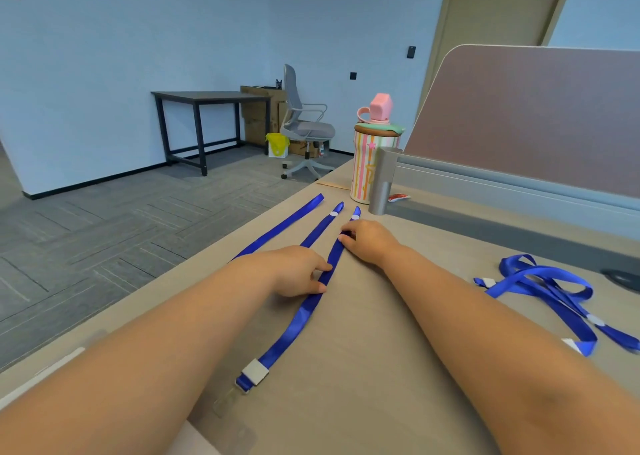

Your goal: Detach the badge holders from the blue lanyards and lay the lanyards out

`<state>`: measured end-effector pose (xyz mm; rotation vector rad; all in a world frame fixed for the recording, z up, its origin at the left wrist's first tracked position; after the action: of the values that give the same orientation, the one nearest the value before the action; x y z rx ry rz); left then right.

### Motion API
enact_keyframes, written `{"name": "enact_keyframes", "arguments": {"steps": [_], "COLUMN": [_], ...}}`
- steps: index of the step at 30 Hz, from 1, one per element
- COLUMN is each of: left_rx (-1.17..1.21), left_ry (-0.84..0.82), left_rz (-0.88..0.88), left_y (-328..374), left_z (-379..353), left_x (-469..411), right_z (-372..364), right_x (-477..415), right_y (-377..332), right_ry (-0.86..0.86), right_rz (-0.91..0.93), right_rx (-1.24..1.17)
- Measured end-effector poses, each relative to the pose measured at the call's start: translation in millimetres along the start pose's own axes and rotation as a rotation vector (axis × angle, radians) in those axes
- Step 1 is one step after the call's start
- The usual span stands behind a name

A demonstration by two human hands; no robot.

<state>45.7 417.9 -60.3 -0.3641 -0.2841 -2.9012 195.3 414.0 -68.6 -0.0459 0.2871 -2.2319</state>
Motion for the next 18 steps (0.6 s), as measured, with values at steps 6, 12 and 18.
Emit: {"name": "enact_keyframes", "arguments": {"steps": [6, 12, 18], "left_rx": [0.106, 0.136, 0.112], "left_ry": [0.134, 0.198, 0.173], "left_rz": [0.065, 0.096, 0.12], "left_y": [-4, -2, 2], "left_z": [4, -3, -25], "left_x": [27, 73, 109], "right_z": [-4, 11, -9], "right_x": [12, 43, 71], "right_y": [-10, -31, -39], "right_ry": [-0.055, 0.031, -0.128], "right_rz": [-0.029, -0.014, -0.026], "right_rx": [0.046, -0.033, 0.1]}}
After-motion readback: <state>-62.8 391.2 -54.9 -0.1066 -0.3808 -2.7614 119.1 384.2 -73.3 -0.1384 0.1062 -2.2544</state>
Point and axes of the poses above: each hand's wrist, its own x-axis away from the middle knuckle, its own z-axis out of the back of the hand, y = z × x, the point moved 8 cm from there along -x, towards the middle knuckle, and after that the axes turned 6 degrees about -z, right-handed, at the moved point
